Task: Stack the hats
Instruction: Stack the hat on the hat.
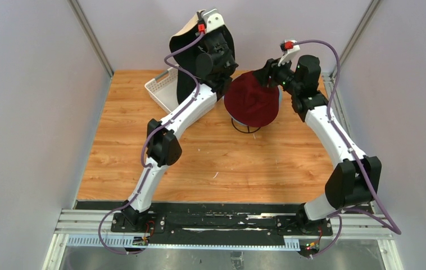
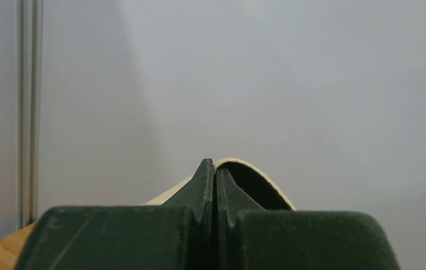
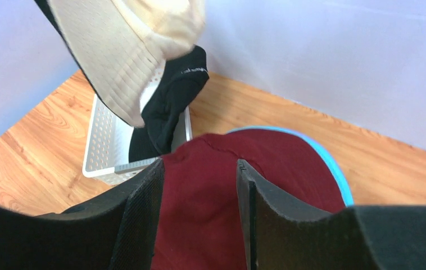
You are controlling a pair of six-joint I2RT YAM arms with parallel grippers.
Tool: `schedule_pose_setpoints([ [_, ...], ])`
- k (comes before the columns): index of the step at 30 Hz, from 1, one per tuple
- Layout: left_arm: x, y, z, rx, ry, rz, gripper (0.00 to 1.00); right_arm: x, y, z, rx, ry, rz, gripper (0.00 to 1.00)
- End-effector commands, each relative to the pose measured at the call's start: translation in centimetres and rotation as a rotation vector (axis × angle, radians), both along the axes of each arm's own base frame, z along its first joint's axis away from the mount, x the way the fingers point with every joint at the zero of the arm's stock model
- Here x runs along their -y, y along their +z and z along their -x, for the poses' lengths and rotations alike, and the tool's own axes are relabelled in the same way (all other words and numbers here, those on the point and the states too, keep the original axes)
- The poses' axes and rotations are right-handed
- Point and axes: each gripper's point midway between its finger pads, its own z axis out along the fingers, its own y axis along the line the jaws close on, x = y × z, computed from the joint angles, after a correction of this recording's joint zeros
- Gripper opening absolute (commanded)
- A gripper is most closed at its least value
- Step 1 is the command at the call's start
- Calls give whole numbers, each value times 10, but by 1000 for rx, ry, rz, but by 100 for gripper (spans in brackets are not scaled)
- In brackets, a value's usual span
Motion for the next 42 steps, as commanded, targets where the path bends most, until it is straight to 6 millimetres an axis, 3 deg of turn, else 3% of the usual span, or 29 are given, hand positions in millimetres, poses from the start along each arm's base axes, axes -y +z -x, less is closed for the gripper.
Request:
schedule_pose_setpoints([
  [1, 2, 17, 8, 28, -21, -1, 0, -19, 37, 1, 134, 100, -3, 50],
  [16, 0, 24, 12, 33, -19, -2, 0, -71, 48, 13, 190, 246, -11, 50],
  [26, 2, 29, 21, 43, -17, -8, 0, -96, 40, -6, 170, 260, -5, 49],
  [28, 2, 31, 22, 46, -18, -10, 0, -97, 36, -15, 166, 244, -4, 40],
  [31, 0, 34, 25, 51, -14, -15, 0, -97, 28, -29, 146, 212, 14, 13],
  [33, -1, 35, 26, 53, -11, -21, 0, -95, 26, -38, 155, 178, 24, 1],
  [42, 3, 41, 28, 67, -42, -57, 0, -66, 26, -87, 229, -48, 139, 1],
])
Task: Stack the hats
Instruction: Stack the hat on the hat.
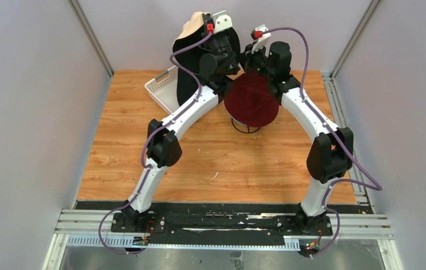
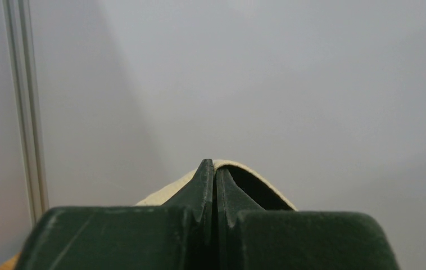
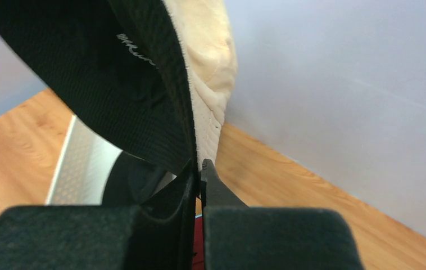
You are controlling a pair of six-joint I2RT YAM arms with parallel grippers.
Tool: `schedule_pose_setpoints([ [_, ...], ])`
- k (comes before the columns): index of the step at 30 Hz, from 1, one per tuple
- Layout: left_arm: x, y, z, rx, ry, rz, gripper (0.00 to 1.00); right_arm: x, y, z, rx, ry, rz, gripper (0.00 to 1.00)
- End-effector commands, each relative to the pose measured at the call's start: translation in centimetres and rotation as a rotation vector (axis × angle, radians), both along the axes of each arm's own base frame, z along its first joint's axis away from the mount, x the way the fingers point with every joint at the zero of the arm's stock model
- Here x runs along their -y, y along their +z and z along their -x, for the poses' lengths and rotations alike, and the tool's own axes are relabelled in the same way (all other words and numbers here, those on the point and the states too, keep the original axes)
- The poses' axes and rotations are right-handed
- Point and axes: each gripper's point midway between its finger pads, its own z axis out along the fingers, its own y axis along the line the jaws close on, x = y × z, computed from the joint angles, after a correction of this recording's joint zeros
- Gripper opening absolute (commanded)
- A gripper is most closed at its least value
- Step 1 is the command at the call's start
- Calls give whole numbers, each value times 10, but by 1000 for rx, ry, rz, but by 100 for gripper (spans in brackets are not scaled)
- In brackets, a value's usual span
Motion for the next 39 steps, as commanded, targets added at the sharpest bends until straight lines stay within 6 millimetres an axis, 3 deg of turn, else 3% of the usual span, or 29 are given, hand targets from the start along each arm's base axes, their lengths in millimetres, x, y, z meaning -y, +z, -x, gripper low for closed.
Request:
schedule_pose_setpoints([
  [1, -10, 48, 27, 113, -52, 33, 0, 18, 15, -30, 105, -163, 81, 1],
  [7, 10, 41, 17, 101, -111, -22, 0, 54, 13, -65, 149, -308, 141, 0],
  [11, 30, 27, 7, 82, -169, -54, 0, 89, 9, -84, 160, -391, 143, 1],
  [22, 98, -20, -9, 48, -334, -103, 0, 177, -9, -107, 135, -523, 140, 1],
  [30, 134, -53, 8, 12, -332, -178, 0, 200, -33, -78, 92, -564, 143, 1],
  [34, 138, -59, 28, 1, -326, -209, 0, 205, -47, -50, 60, -585, 130, 0],
  [39, 130, -63, 63, 3, -326, -218, 0, 208, -33, -10, 78, -600, 96, 1],
])
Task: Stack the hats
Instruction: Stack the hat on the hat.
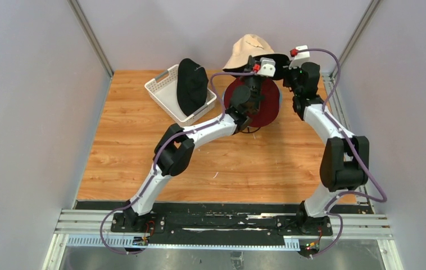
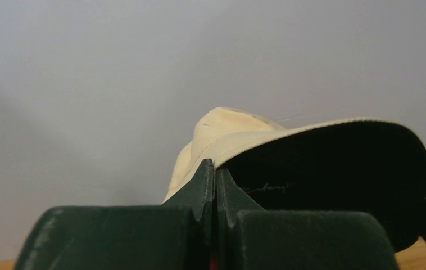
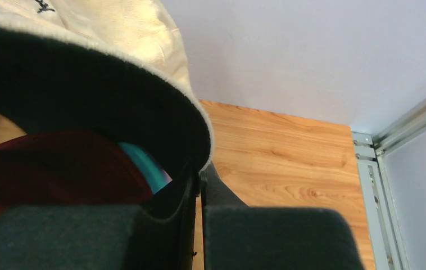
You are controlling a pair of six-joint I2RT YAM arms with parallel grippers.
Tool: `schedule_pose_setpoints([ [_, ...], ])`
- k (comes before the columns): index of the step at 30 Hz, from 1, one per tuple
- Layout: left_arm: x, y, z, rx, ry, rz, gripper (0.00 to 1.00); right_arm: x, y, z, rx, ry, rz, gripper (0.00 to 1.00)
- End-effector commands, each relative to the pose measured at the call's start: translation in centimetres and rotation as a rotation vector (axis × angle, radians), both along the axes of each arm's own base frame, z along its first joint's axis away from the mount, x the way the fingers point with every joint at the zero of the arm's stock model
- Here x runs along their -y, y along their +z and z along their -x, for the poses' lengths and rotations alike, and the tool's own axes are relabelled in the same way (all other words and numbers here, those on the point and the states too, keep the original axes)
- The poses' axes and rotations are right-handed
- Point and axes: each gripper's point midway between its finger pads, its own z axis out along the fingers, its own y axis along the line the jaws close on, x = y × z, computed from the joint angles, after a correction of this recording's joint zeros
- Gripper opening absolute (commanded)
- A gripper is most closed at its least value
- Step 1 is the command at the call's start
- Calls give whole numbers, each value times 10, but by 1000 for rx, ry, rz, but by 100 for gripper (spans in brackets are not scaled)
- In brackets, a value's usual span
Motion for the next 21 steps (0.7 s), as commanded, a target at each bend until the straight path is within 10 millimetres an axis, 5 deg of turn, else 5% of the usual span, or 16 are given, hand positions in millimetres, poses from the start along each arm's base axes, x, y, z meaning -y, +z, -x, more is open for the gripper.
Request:
schedule_pose_setpoints([
  [1, -34, 71, 55, 134, 13, 145, 0, 9, 52, 30, 121, -40, -32, 1],
  [10, -40, 57, 114, 163, 30, 91, 0, -7, 50, 84, 102, -26, -7, 1],
  [21, -44, 0, 159, 68, 23, 59, 0, -16, -6, 160, -47, -38, 23, 1],
])
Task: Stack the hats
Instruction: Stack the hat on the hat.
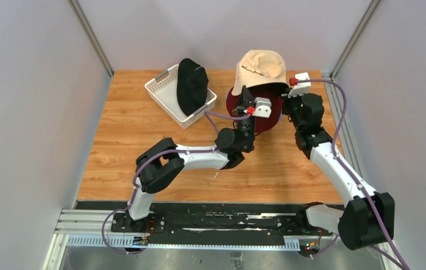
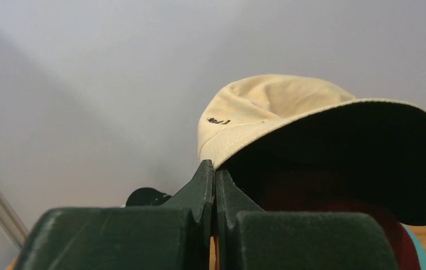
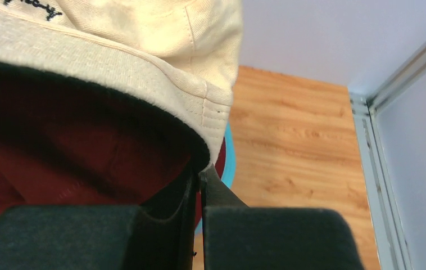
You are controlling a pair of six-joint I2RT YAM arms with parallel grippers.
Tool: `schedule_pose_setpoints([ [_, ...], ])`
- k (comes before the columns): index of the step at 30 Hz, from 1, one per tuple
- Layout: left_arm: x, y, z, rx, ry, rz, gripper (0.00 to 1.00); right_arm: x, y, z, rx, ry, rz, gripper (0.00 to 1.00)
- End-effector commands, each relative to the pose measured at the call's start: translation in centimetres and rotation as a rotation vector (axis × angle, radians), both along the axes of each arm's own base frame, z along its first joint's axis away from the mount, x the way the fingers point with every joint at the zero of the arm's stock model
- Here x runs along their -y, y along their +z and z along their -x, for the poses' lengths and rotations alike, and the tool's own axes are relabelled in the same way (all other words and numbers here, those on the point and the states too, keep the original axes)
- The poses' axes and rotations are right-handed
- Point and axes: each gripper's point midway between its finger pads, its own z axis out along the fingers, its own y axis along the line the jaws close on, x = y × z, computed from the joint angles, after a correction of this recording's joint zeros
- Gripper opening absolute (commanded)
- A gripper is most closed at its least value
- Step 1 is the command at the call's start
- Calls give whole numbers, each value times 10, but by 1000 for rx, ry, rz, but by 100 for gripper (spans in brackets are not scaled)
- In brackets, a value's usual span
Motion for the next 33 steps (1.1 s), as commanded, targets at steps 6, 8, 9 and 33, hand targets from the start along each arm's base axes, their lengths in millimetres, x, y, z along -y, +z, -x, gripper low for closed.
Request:
schedule_pose_setpoints([
  [6, -14, -27, 33, -61, 4, 49, 0, 12, -47, 51, -181, -70, 67, 1],
  [8, -16, -36, 37, -82, 1, 46, 0, 12, -50, 59, -201, -74, 46, 4],
  [9, -18, -41, 39, -94, 1, 46, 0, 11, -51, 63, -211, -70, 34, 6],
  [33, -9, -122, 79, -226, -42, -82, 9, 8, 39, 108, -173, -95, -189, 44],
])
